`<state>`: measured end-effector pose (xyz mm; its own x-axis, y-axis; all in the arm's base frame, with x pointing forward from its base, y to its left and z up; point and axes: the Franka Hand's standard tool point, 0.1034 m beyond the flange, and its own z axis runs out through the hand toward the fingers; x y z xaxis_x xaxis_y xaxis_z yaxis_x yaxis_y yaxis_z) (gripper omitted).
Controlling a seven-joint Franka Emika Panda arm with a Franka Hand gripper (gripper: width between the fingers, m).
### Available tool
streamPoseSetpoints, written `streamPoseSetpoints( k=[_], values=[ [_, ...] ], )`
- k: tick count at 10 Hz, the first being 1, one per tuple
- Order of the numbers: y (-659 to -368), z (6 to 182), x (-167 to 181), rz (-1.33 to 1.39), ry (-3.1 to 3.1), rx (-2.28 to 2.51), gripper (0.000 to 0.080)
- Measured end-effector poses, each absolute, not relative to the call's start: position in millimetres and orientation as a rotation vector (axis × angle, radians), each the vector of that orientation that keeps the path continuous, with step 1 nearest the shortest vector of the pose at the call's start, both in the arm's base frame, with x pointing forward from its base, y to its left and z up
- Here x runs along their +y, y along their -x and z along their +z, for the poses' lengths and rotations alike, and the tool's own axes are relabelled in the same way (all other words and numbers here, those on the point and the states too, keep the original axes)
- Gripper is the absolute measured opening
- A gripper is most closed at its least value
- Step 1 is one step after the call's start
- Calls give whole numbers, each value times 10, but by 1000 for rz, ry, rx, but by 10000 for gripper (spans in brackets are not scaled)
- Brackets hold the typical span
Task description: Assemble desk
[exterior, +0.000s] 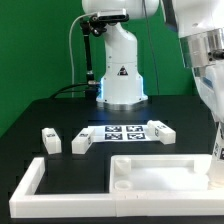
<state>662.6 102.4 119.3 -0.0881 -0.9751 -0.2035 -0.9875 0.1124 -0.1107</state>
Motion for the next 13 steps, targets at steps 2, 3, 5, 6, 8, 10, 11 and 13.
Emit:
streamPoseSetpoints(
  k=[2, 3, 5, 6, 8, 10, 11, 13],
  values=[
    [-6587, 1206, 1091, 87, 2388, 1790, 623],
    [-6593, 1197, 1131, 75, 2493, 1644, 623],
    [-6593, 1194, 1119, 59, 2596, 1468, 648],
    [-6594, 1198, 1117, 46, 2680, 1322, 648],
    [-6676, 1253, 1150, 3, 2859, 940, 649],
    [-6732, 1248, 1258, -7, 2921, 746, 649],
    [-6724, 1218, 1270, -11, 2942, 662, 649],
    [-6689, 1150, 1268, -21, 2966, 555, 649]
  ],
)
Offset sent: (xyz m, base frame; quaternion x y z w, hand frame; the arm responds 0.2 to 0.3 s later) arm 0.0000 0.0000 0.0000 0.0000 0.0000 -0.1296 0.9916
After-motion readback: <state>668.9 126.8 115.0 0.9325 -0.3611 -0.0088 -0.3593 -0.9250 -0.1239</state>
